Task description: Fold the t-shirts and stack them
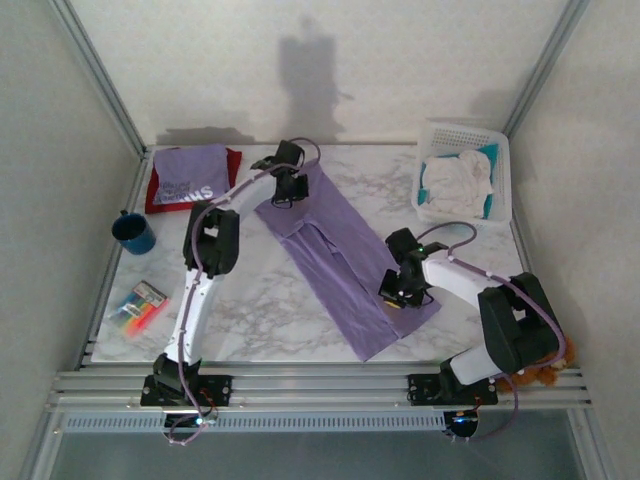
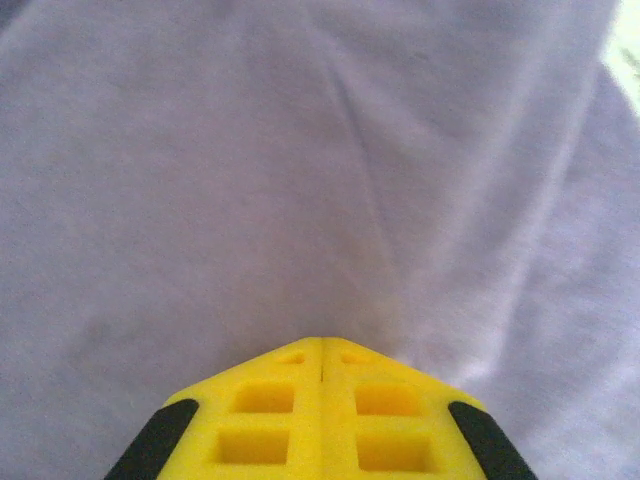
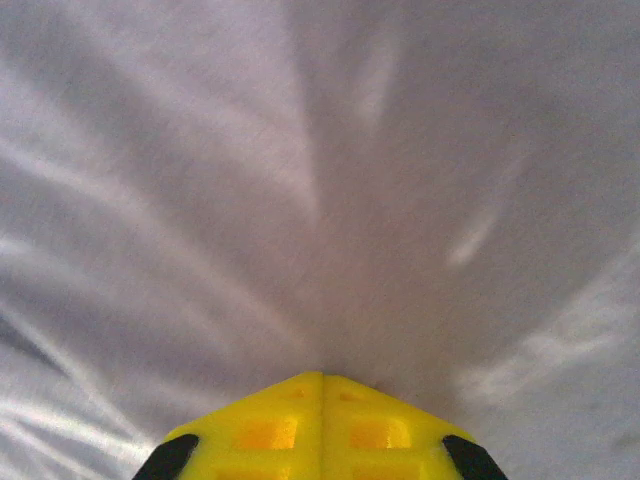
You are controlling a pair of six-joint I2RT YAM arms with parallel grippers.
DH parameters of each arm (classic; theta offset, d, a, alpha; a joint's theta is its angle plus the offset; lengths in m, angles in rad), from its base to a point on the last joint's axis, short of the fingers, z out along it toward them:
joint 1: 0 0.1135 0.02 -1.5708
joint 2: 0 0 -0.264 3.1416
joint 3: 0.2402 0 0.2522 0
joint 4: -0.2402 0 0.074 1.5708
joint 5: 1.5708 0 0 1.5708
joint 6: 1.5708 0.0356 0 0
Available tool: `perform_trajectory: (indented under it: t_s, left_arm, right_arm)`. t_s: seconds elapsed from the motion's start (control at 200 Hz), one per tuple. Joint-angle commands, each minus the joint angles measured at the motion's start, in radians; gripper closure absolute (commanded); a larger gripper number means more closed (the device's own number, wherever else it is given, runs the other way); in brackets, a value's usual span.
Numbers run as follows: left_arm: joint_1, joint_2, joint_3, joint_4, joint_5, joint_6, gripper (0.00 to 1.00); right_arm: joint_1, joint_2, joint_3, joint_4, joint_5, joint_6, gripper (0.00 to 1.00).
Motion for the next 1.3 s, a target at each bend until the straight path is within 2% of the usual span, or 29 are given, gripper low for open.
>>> perform_trajectory:
  t_s: [0.0,0.195,0.405,0.616,0.821,1.016,1.146,1.297]
  left_arm:
    - [-0.015,-0.090,0.073,-0.052,0.025,-0.038,1.00]
    - [-0.004,-0.205,0.020,-0.078,0.006,-0.044,1.00]
    - [-0.007,-0.269,-0.212,0.017,-0.007,-0.085,1.00]
    - [-0.005,-0.229,-0.300,0.055,-0.082,-0.078,1.00]
    - [0.001,-0.174,-0.358,0.122,-0.077,-0.078,1.00]
    - [0.007,-0.109,-0.336,0.171,-0.045,-0.082,1.00]
    - [0.008,-0.053,-0.295,0.231,0.025,-0.094,1.00]
    - [0.006,0.047,-0.140,0.237,0.120,-0.098,1.00]
  right_arm:
    - [0.011,-0.044,0.068,-0.097,0.015,-0.045,0.98]
    - [0.023,-0.057,0.090,-0.077,-0.024,-0.040,0.97]
    - [0.053,0.001,0.087,-0.018,-0.050,-0.023,0.98]
    - [0.056,0.042,0.061,0.034,-0.068,0.001,0.98]
    - [0.068,0.058,0.027,0.056,-0.070,0.018,0.98]
    - [0.077,0.069,-0.025,0.082,-0.090,0.035,0.98]
    - [0.105,0.087,-0.042,0.124,-0.119,0.060,0.98]
    - [0.172,0.161,-0.026,0.216,-0.174,0.124,0.99]
